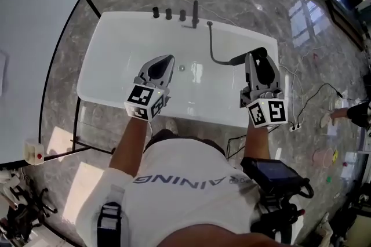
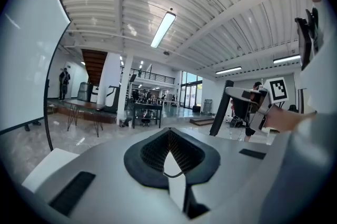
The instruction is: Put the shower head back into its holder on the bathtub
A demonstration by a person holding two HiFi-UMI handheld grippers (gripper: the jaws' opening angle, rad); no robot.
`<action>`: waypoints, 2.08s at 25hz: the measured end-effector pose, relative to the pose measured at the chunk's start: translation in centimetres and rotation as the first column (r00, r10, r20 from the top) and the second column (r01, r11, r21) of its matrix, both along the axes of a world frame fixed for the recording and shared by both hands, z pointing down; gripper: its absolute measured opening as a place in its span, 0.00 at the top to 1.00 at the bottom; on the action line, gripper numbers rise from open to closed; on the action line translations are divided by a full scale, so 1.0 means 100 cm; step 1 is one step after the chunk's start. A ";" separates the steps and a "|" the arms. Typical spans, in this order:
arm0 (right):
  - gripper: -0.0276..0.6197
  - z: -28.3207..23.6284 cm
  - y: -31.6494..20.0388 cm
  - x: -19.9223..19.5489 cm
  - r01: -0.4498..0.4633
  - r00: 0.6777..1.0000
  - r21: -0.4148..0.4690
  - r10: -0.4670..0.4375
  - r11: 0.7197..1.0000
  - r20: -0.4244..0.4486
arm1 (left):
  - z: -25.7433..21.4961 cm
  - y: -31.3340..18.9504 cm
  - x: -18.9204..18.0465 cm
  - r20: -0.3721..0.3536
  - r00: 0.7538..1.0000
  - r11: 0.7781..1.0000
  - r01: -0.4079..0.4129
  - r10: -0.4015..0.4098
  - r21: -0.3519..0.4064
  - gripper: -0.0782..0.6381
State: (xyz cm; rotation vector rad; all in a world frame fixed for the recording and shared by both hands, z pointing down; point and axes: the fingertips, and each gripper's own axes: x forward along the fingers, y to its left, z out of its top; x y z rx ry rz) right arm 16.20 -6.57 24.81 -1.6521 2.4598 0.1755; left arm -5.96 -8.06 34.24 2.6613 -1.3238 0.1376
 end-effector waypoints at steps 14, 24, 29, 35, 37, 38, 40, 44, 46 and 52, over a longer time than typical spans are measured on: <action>0.76 -0.081 -0.089 -0.044 -0.066 0.995 0.150 0.077 0.986 -0.064 | 0.009 -0.065 -0.045 -0.076 0.996 0.999 -0.045 0.043 -0.022 0.87; 0.76 -0.076 -0.159 -0.029 -0.058 0.995 0.169 0.070 0.984 -0.067 | 0.010 -0.087 -0.048 -0.028 1.000 0.999 0.008 -0.009 -0.034 0.87; 0.76 -0.049 -0.203 -0.015 -0.053 0.994 0.144 0.067 0.988 -0.090 | 0.020 -0.109 -0.036 -0.012 0.999 0.998 0.030 -0.031 -0.055 0.87; 0.76 -0.004 -0.259 -0.003 -0.039 0.994 0.083 0.047 0.996 -0.100 | 0.038 -0.134 -0.027 -0.002 0.998 0.994 0.060 -0.060 -0.087 0.87; 0.76 0.011 -0.281 -0.003 -0.029 0.994 0.066 0.036 0.997 -0.106 | 0.048 -0.142 -0.027 -0.002 0.998 0.993 0.063 -0.064 -0.096 0.87; 0.76 0.018 -0.291 -0.004 -0.023 0.993 0.062 0.030 0.998 -0.110 | 0.052 -0.145 -0.027 -0.004 0.998 0.993 0.062 -0.063 -0.096 0.87; 0.76 0.031 -0.310 -0.007 -0.014 0.992 0.061 0.021 0.998 -0.122 | 0.060 -0.151 -0.028 -0.003 0.998 0.994 0.064 -0.064 -0.088 0.87; 0.76 0.068 -0.342 -0.009 -0.007 0.992 0.034 0.012 0.999 -0.129 | 0.075 -0.162 -0.032 -0.006 0.997 0.994 0.082 -0.083 -0.078 0.87; 0.76 0.092 -0.358 -0.009 -0.007 0.992 0.009 0.008 1.000 -0.124 | 0.084 -0.168 -0.036 -0.002 0.995 0.992 0.097 -0.098 -0.077 0.87; 0.76 0.166 -0.409 -0.018 0.024 0.988 -0.087 -0.037 0.996 -0.147 | 0.121 -0.179 -0.049 0.008 0.990 0.983 0.142 -0.142 -0.113 0.87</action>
